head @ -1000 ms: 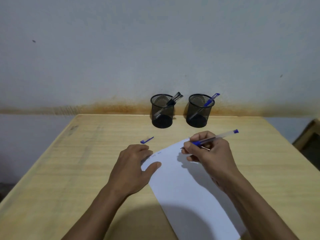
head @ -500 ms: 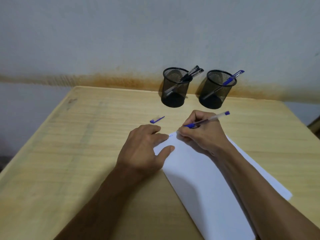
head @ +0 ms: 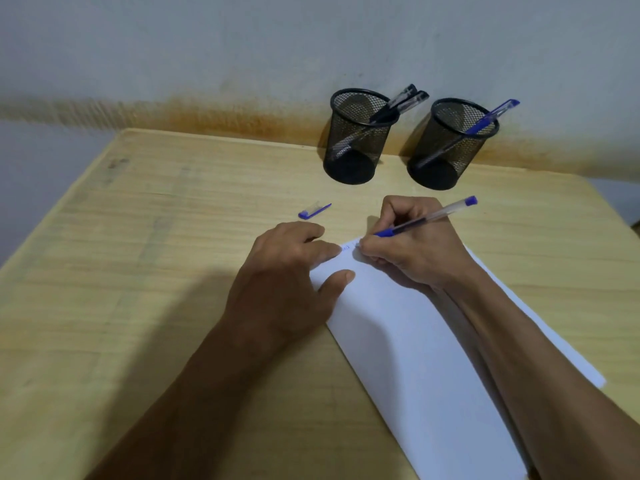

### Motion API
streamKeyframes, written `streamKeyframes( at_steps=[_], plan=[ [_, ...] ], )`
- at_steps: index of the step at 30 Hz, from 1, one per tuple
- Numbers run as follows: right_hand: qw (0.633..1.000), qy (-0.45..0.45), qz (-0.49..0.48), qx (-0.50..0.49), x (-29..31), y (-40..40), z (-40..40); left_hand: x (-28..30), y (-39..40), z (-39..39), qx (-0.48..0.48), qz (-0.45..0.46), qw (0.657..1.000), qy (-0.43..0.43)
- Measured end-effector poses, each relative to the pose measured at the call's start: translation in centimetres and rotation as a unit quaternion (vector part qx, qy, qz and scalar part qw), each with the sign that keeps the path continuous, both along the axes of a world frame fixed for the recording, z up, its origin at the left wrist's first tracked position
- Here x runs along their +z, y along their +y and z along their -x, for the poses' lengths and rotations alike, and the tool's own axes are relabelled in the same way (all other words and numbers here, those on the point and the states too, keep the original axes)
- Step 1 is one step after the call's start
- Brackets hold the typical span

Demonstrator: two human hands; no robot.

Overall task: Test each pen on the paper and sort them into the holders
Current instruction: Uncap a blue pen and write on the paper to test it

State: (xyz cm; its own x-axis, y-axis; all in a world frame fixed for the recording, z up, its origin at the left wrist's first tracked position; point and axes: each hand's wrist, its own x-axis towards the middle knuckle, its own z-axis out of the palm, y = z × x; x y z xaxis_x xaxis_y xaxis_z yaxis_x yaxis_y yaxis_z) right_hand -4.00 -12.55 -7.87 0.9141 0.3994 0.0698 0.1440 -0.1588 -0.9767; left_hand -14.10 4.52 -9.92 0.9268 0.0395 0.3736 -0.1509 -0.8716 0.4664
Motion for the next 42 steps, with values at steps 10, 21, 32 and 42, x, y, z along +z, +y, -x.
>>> streamKeyframes(
  at_steps=[10,21,32,42],
  plan=[
    [1.000,0.003,-0.006,-0.010,-0.20,-0.13,-0.14,-0.08,-0.05,0.03,0.002,0.011,1.000,0.000],
    [0.999,-0.025,0.007,-0.029,-0.23,-0.28,-0.18,-0.11,-0.12,0.04,0.006,0.015,1.000,-0.006],
    [0.999,-0.014,-0.003,-0.028,0.20,-0.06,0.23,-0.29,0.02,-0.10,0.001,0.016,1.000,0.005],
    [0.999,-0.009,-0.011,-0.030,0.15,-0.18,0.08,-0.24,-0.05,0.04,0.007,0.009,1.000,-0.006]
  ],
)
